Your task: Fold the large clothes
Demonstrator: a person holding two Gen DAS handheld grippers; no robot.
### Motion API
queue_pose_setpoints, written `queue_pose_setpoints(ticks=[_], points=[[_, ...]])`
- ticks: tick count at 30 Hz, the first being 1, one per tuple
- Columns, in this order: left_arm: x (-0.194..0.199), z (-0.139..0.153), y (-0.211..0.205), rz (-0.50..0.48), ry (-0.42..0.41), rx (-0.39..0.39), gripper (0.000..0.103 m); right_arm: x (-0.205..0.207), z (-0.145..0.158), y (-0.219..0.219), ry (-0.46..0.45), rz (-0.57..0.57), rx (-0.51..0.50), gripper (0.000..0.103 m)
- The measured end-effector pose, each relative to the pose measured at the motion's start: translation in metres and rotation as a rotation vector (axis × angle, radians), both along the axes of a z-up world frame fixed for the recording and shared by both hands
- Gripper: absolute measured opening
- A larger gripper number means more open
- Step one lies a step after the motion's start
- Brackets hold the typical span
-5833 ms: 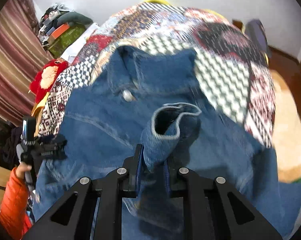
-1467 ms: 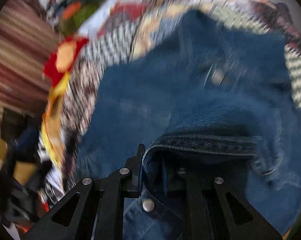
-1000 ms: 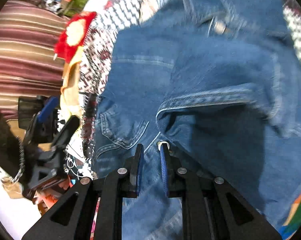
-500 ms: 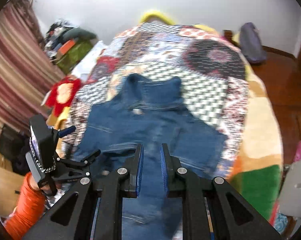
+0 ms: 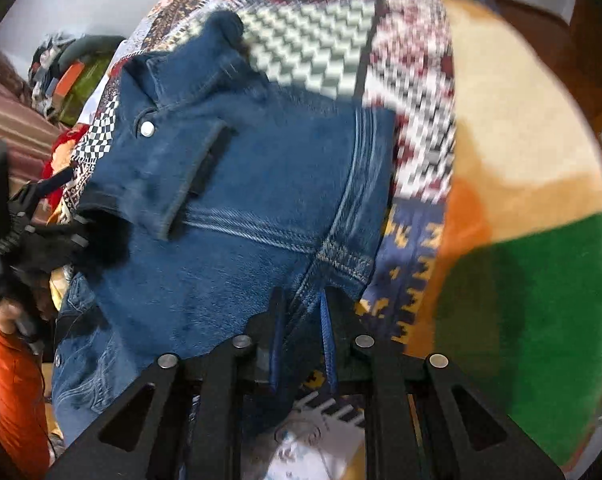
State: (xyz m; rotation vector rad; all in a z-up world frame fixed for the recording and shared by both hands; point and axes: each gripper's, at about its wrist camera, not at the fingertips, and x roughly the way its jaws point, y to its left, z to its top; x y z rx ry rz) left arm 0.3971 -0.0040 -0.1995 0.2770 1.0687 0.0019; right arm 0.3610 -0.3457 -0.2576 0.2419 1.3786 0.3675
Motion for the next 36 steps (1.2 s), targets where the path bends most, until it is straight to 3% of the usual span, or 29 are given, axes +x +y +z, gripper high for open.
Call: queue_pose_setpoints(ticks=[5,6,9,13,14,15,17,19,22,25,30,36], points=[[-0.004,0.008,0.073,0.169,-0.014,-0.014,0.103,-0.006,-0.001,-0.007,-0.029,-0.004,0.027,0.021],[-0.006,0.005,0.088,0.194,0.000,-0.042,0.103,-0.007,-0.001,-0.006,-0.041,0.001,0.015,0.024],[-0.020,-0.017,0.134,0.274,0.075,-0.222,0.103,-0.011,0.003,-0.002,-0.077,0.016,-0.029,0.029],[-0.039,-0.054,0.162,0.366,0.118,-0.185,0.103,-0.014,0.004,0.005,-0.111,0.021,-0.092,0.034],[-0.043,-0.065,0.169,0.396,0.138,-0.143,0.103,-0.015,0.004,0.007,-0.118,0.016,-0.120,0.042],[-0.048,-0.079,0.177,0.422,0.174,-0.085,0.103,-0.015,0.003,0.008,-0.121,0.009,-0.155,0.063],[-0.057,-0.092,0.188,0.407,0.191,-0.174,0.103,-0.017,0.001,0.011,-0.139,0.002,-0.228,0.079],[-0.065,-0.092,0.200,0.442,0.179,-0.268,0.103,-0.021,0.002,0.012,-0.156,0.004,-0.254,0.081],[-0.069,-0.087,0.210,0.471,0.178,-0.336,0.103,-0.019,0.004,0.012,-0.134,-0.003,-0.260,0.081],[-0.069,-0.074,0.210,0.461,0.157,-0.309,0.103,-0.012,0.012,0.009,-0.098,-0.014,-0.237,0.081],[-0.064,-0.042,0.198,0.392,0.068,-0.206,0.103,-0.002,0.038,0.007,-0.148,-0.043,-0.185,0.081],[-0.037,-0.019,0.213,0.381,-0.003,-0.242,0.103,0.019,0.061,0.004,-0.204,-0.067,-0.120,0.081]])
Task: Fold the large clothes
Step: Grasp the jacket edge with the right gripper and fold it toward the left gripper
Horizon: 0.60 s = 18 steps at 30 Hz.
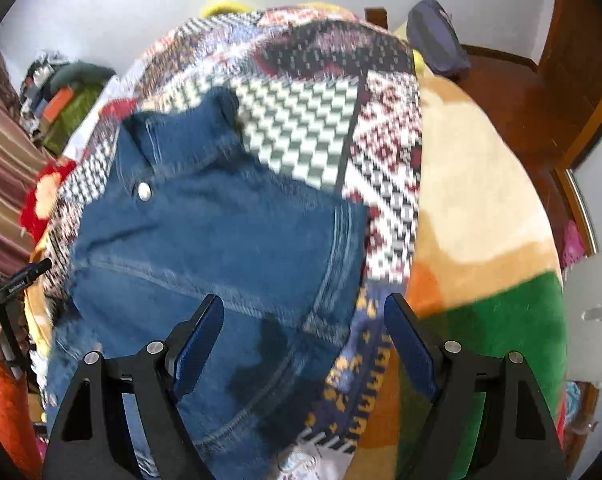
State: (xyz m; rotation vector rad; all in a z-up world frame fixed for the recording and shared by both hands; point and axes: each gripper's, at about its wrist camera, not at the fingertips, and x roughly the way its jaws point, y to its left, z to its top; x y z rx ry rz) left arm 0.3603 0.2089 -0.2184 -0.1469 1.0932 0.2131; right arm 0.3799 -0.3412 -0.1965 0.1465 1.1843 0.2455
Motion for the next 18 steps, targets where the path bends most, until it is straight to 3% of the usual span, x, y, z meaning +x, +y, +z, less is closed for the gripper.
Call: queue_pose_setpoints(ticks=[3,10,13,17,18], points=[[0.017,-0.006,0.006,-0.006,0.028,-0.041,0.103,0.012,-0.007,0.000,0.014,0.004,0.020,0.081],[0.050,-0.053,0.023,0.028,0.089,-0.279,0.100,0.039,-0.051,-0.015,0.098,-0.062,0.086,0.077],[0.062,-0.069,0.030,0.031,0.077,-0.435,0.076,0.045,-0.058,-0.022,0.087,-0.107,0.111,0.066],[0.073,-0.085,0.035,0.065,0.061,-0.519,0.066,0.051,-0.060,-0.021,0.068,-0.096,0.154,0.042],[0.075,-0.088,0.035,0.063,0.057,-0.537,0.050,0.053,-0.063,-0.019,0.072,-0.091,0.152,0.040]])
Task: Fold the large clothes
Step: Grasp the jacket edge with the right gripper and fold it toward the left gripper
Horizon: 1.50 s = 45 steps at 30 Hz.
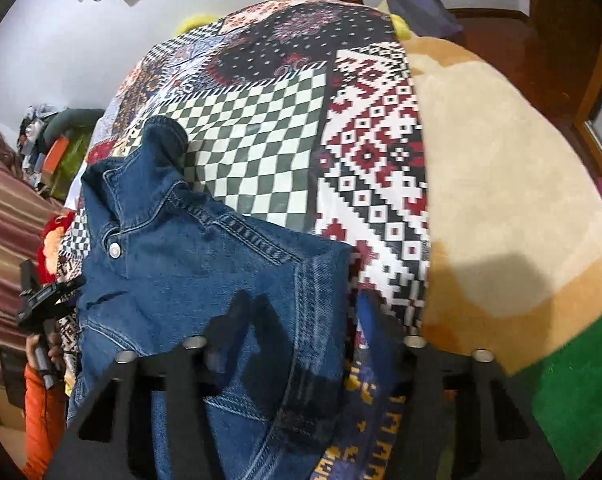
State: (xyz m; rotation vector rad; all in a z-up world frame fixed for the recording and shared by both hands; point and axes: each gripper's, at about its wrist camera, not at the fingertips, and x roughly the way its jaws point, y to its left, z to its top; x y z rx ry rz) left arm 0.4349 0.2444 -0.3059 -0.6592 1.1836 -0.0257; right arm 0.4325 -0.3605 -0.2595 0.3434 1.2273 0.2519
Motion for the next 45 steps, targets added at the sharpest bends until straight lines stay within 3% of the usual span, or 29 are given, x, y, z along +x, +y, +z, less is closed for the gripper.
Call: queue_pose_setpoints(ticks=[1,2,3,4,6,9,16,18,22,25,33,41,45], points=[[0.001,-0.001,0.000,0.009,0.007,0.008,0.043,0.000,-0.001,0.003,-0.009,0.012,-0.015,0.039],[0.001,-0.001,0.001,0.016,0.004,0.016,0.038,0.000,-0.002,0.005,-0.016,0.022,-0.022,0.030],[0.002,0.000,0.000,0.018,-0.005,0.030,0.027,0.001,-0.002,0.007,-0.021,0.037,-0.025,0.023],[0.003,0.002,-0.001,0.015,-0.012,0.057,0.023,0.003,-0.002,0.007,-0.019,0.040,-0.004,0.020],[0.003,0.011,-0.006,0.012,-0.033,0.173,0.009,0.008,0.001,0.006,-0.028,0.040,0.014,0.017],[0.005,0.025,-0.010,0.015,-0.060,0.281,0.005,0.021,0.015,0.017,-0.081,0.078,-0.023,0.016],[0.009,0.056,0.001,0.045,-0.108,0.408,0.003,0.070,0.073,0.068,-0.241,0.191,-0.141,0.015],[0.012,0.065,0.003,0.038,-0.122,0.480,0.003,0.081,0.090,0.083,-0.300,0.210,-0.167,0.015],[0.017,0.069,0.015,0.065,-0.116,0.501,0.003,0.103,0.112,0.109,-0.407,0.227,-0.221,0.015],[0.020,0.066,0.020,0.071,-0.107,0.515,0.003,0.122,0.099,0.115,-0.395,0.218,-0.266,0.015],[0.030,0.044,0.017,0.051,-0.081,0.552,0.005,0.145,0.013,0.098,-0.228,0.182,-0.321,0.016],[0.028,0.040,0.013,0.027,-0.066,0.560,0.007,0.145,0.005,0.100,-0.209,0.193,-0.360,0.018],[0.024,0.038,0.011,0.017,-0.036,0.532,0.015,0.140,0.008,0.098,-0.170,0.199,-0.366,0.019]])
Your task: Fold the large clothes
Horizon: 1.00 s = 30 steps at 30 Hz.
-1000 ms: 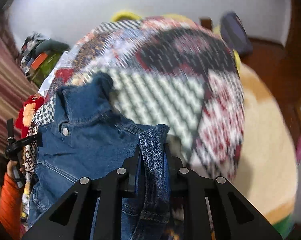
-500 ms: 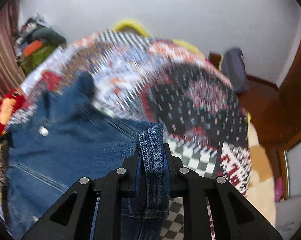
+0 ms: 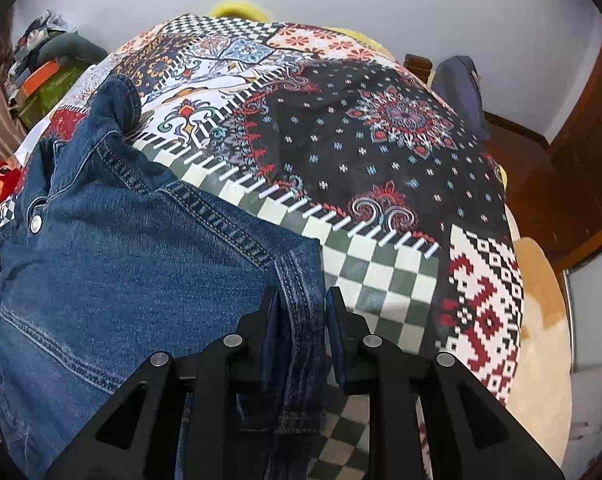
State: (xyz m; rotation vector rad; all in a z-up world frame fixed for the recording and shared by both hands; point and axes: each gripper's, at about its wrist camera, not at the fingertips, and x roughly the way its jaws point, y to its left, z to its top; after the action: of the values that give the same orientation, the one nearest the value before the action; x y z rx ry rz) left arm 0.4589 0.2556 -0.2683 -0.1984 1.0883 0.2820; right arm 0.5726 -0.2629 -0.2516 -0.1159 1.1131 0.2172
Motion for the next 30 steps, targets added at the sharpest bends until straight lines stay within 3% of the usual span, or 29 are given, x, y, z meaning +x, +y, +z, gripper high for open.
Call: queue_pose_setpoints(ticks=[2,3,4,5,6,12,22,30], points=[[-0.003,0.002,-0.004,-0.003,0.017,0.010,0.020,-0.004,0.004,-0.001,0.010,0.001,-0.020,0.020],[-0.006,0.003,-0.006,-0.005,0.027,0.011,0.021,-0.006,0.006,-0.002,0.015,-0.003,-0.038,0.029],[-0.008,0.005,-0.009,-0.005,0.033,0.009,0.022,-0.008,0.008,-0.003,0.014,-0.015,-0.071,0.040],[-0.011,0.008,-0.010,-0.006,0.033,0.008,0.023,-0.012,0.010,-0.004,0.000,-0.040,-0.144,0.067],[-0.015,0.014,-0.013,-0.008,0.028,0.008,0.025,-0.016,0.013,-0.006,-0.021,-0.050,-0.183,0.083],[-0.044,0.056,-0.032,-0.033,-0.035,0.014,0.049,-0.052,0.039,-0.031,-0.023,-0.049,-0.124,0.083],[-0.107,0.135,-0.066,-0.040,-0.217,0.030,0.096,-0.135,0.136,-0.047,-0.130,-0.028,0.112,0.083],[-0.166,0.160,-0.080,-0.079,-0.269,0.001,0.100,-0.210,0.180,-0.045,-0.175,0.035,0.212,0.083]])
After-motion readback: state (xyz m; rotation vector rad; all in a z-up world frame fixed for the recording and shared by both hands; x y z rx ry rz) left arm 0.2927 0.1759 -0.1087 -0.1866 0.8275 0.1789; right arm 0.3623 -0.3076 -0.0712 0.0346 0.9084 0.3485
